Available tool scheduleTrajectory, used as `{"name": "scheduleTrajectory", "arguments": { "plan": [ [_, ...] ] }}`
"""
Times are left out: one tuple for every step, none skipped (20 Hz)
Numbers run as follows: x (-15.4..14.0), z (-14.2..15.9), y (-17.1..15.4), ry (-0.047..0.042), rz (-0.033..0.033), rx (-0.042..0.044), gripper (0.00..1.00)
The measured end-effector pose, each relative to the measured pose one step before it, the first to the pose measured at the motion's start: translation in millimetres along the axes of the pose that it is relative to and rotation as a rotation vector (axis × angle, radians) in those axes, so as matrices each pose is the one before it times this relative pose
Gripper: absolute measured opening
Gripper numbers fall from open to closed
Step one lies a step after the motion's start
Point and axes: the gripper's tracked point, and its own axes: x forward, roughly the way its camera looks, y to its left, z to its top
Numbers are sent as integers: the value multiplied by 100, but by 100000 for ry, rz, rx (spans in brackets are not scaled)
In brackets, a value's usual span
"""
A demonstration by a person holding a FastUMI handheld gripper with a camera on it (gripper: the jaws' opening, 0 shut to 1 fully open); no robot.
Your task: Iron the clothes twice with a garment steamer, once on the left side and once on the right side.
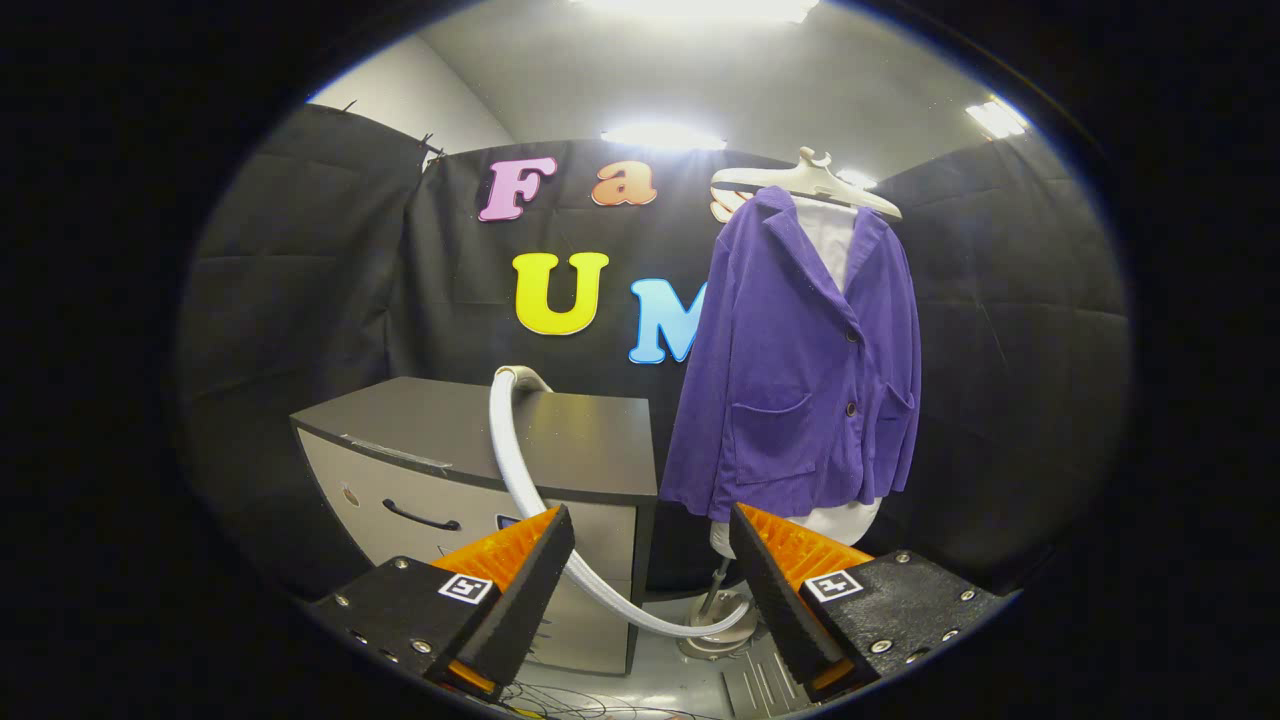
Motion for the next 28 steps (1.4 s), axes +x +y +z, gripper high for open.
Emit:
{"name": "scheduleTrajectory", "arguments": {
  "plan": [
    [466,5,797,-284,1915,-249,97],
    [498,-72,799,493,2349,-40,97],
    [614,18,627,379,1755,-85,97],
    [594,299,559,229,1533,109,97],
    [606,489,605,312,1749,370,97],
    [667,621,698,-88,1541,209,97],
    [634,892,465,-606,1259,-183,97],
    [619,958,451,-679,985,-438,97],
    [610,1024,492,-640,1475,-320,97],
    [570,877,604,123,1837,-193,97],
    [732,1041,369,-579,755,124,97],
    [714,1221,350,-1266,699,745,97],
    [715,884,709,-796,1832,1276,97],
    [797,932,695,-647,1906,662,97],
    [832,796,291,-607,822,-656,97],
    [863,876,173,-839,102,-1053,97],
    [905,622,577,-270,1351,-272,97],
    [792,665,856,39,2073,823,97],
    [1045,750,710,215,1778,1236,97],
    [1118,607,529,1033,1301,1273,97],
    [1330,340,299,2259,818,752,96],
    [1279,484,301,2125,278,734,97],
    [1192,421,364,2114,470,469,97],
    [1257,409,-32,2431,-196,733,97],
    [1470,320,-415,2782,-1353,1452,97],
    [1372,376,-442,2753,-2096,584,97],
    [1401,477,-151,2694,-1361,360,97],
    [1449,3,57,3074,-1268,51,97]
  ]
}}
